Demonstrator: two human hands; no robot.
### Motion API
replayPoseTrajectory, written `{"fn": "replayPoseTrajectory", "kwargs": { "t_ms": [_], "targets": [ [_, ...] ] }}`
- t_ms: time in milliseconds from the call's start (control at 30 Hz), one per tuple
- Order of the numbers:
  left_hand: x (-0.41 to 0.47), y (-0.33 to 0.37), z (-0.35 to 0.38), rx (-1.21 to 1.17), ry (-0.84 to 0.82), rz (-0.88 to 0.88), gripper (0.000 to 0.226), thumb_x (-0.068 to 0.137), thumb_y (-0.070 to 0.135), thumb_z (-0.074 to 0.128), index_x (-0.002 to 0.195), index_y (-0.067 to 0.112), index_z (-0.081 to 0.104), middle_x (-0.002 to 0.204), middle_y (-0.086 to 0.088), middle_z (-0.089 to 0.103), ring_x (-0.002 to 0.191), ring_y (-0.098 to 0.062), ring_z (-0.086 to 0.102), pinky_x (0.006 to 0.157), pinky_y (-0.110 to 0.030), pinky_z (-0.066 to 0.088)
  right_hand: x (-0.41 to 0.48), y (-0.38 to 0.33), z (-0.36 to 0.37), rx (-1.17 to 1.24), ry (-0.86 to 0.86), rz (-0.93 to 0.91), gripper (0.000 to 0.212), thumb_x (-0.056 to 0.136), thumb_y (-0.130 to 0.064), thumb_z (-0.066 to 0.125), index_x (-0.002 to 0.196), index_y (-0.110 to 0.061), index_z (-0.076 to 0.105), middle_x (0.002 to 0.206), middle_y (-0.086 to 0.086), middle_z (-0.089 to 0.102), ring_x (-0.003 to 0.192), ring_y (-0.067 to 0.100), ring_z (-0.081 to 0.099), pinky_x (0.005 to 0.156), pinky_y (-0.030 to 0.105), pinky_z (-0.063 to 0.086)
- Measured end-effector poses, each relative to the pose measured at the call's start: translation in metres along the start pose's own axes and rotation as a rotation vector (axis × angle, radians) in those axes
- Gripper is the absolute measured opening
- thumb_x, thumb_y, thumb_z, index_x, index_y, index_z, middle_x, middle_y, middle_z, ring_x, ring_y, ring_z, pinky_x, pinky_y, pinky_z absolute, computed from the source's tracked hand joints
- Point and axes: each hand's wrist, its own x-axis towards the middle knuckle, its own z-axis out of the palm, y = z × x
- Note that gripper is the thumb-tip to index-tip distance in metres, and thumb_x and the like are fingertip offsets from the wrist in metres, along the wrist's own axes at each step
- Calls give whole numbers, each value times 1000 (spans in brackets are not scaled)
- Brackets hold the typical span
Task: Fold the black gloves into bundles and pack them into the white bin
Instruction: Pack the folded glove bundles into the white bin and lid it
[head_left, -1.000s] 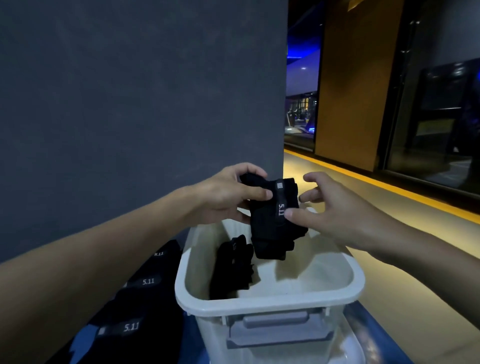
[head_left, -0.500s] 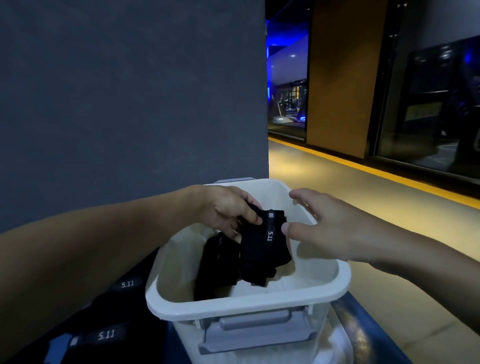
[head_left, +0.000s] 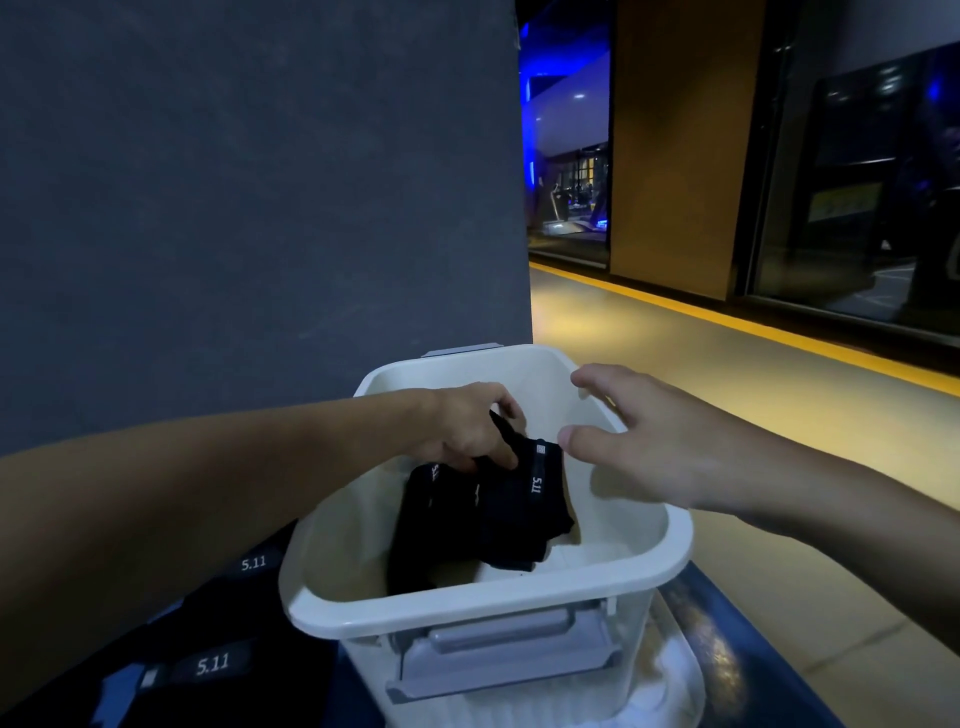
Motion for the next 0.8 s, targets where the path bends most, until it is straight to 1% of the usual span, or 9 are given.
{"fn": "replayPoseTrajectory", "kwargs": {
  "t_ms": [100,133,200,300,367,500,600,733,800],
  "targets": [
    [0,-1,-2,-47,13,-18,53,83,1,76,122,27,51,112,-8,56,93,-21,60,55,-22,51,-1,-1,0,9,1,8,66,94,-44,52,151,-24,24,156,-11,26,137,10,33,98,23,30],
    [-1,-1,-2,-56,19,-24,55,83,0,76,122,28,50,113,-9,55,96,-22,59,56,-23,52,-1,-1,0,12,1,9,66,94,-44,52,151,-24,24,156,-11,26,136,10,33,97,23,30],
    [-3,-2,-1,-48,32,-22,57,83,0,76,123,28,47,105,-8,53,90,-21,56,55,-22,50,0,-3,0,17,3,10,67,94,-44,52,151,-25,24,155,-11,27,135,10,34,97,23,31],
    [-6,-2,1,-6,41,18,59,83,-2,74,126,27,45,87,-7,50,71,-17,51,44,-16,43,-1,-4,0,13,1,13,67,94,-43,53,151,-25,23,156,-11,26,136,10,33,96,22,30],
    [-9,1,1,25,51,35,58,83,-2,74,126,26,45,81,-7,48,64,-16,49,40,-14,41,-1,-3,-1,10,-1,12,67,95,-43,52,152,-24,22,156,-10,26,137,10,32,96,21,29],
    [-10,5,1,37,81,20,59,83,1,74,128,26,46,88,-7,53,67,-17,54,43,-17,44,-2,-4,-2,5,-11,19,67,95,-42,52,152,-23,22,156,-10,26,137,11,33,97,22,30],
    [-14,6,0,13,98,19,57,85,-3,70,128,25,46,85,-7,52,61,-16,51,39,-15,41,-2,-4,-2,7,-11,20,67,95,-42,53,152,-24,23,156,-10,26,137,11,33,96,21,30],
    [-19,7,-1,-1,119,1,57,86,-4,67,130,24,46,89,-8,52,65,-16,54,41,-15,44,-3,-5,-2,3,-9,12,67,95,-41,52,152,-24,22,156,-10,25,138,10,32,95,21,29],
    [-20,6,-3,16,135,1,54,86,-3,66,128,24,46,90,-8,52,62,-15,54,39,-14,42,-4,-5,-2,4,-9,10,67,95,-41,52,152,-23,22,157,-10,25,138,10,32,96,21,29]
  ]
}}
